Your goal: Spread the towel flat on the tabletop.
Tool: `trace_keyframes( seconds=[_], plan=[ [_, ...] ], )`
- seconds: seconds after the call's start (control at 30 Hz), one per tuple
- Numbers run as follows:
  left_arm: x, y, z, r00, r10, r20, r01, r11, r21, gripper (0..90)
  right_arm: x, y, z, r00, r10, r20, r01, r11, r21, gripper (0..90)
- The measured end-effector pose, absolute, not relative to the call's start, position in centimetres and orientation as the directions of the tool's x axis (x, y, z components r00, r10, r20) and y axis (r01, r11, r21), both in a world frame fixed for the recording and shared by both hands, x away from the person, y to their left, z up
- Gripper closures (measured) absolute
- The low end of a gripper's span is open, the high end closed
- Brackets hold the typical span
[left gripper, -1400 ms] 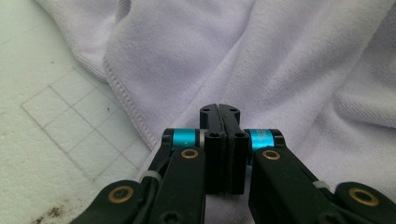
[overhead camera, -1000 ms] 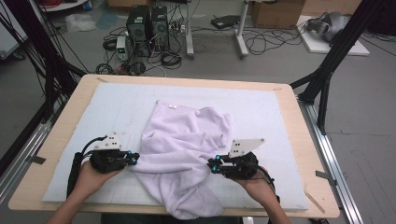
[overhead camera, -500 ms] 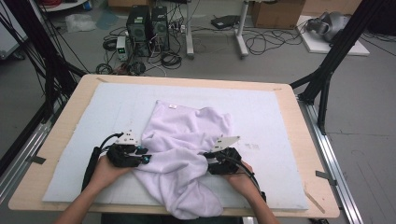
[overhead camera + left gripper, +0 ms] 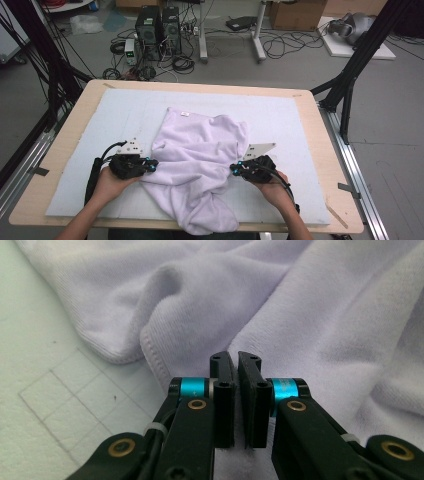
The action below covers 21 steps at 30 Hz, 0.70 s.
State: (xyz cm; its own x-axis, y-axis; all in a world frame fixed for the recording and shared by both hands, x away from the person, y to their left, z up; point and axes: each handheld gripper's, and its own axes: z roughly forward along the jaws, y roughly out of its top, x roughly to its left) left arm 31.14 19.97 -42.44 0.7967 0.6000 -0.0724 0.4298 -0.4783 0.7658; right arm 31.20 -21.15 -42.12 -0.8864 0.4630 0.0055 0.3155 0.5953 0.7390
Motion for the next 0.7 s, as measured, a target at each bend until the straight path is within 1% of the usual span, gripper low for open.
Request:
trace_keyframes(
  seconds=[0.17, 0.27, 0.3, 0.33, 0.37, 0.4, 0.5, 0.6, 0.7],
  plan=[
    [31.2, 19.4, -42.2, 0.805, 0.589, -0.071, 0.421, -0.482, 0.768, 84.9, 32.0, -22.5, -41.1, -0.866, 0.500, -0.012, 0.321, 0.576, 0.752, 88.3],
    [31.3, 19.4, -42.3, 0.810, 0.582, -0.074, 0.419, -0.485, 0.768, 83.7, 32.4, -22.3, -41.3, -0.862, 0.507, -0.006, 0.332, 0.573, 0.749, 88.1],
    [31.3, 19.5, -42.4, 0.806, 0.587, -0.077, 0.422, -0.479, 0.770, 80.7, 32.4, -22.1, -41.5, -0.865, 0.502, -0.008, 0.328, 0.578, 0.747, 86.7],
    [31.2, 19.7, -42.4, 0.798, 0.597, -0.080, 0.427, -0.468, 0.773, 72.4, 32.2, -21.9, -41.5, -0.869, 0.495, -0.002, 0.329, 0.581, 0.744, 83.1],
    [31.1, 20.0, -42.4, 0.799, 0.595, -0.088, 0.426, -0.456, 0.782, 62.8, 32.0, -21.8, -41.5, -0.870, 0.493, 0.001, 0.324, 0.571, 0.754, 76.4],
    [31.0, 20.3, -42.3, 0.800, 0.592, -0.092, 0.421, -0.446, 0.789, 61.3, 31.7, -21.8, -41.3, -0.867, 0.498, 0.005, 0.318, 0.546, 0.775, 72.7],
    [30.5, 21.3, -42.1, 0.796, 0.599, -0.084, 0.418, -0.445, 0.792, 57.0, 30.4, -22.2, -41.0, -0.876, 0.481, 0.036, 0.306, 0.495, 0.813, 70.1],
    [29.9, 22.2, -42.1, 0.793, 0.604, -0.084, 0.422, -0.444, 0.790, 57.0, 28.5, -22.1, -41.1, -0.890, 0.454, 0.046, 0.289, 0.481, 0.827, 66.7],
    [29.6, 22.4, -42.5, 0.790, 0.607, -0.083, 0.426, -0.446, 0.787, 56.7, 26.8, -21.4, -41.9, -0.904, 0.418, 0.092, 0.302, 0.471, 0.829, 63.0]
  ],
)
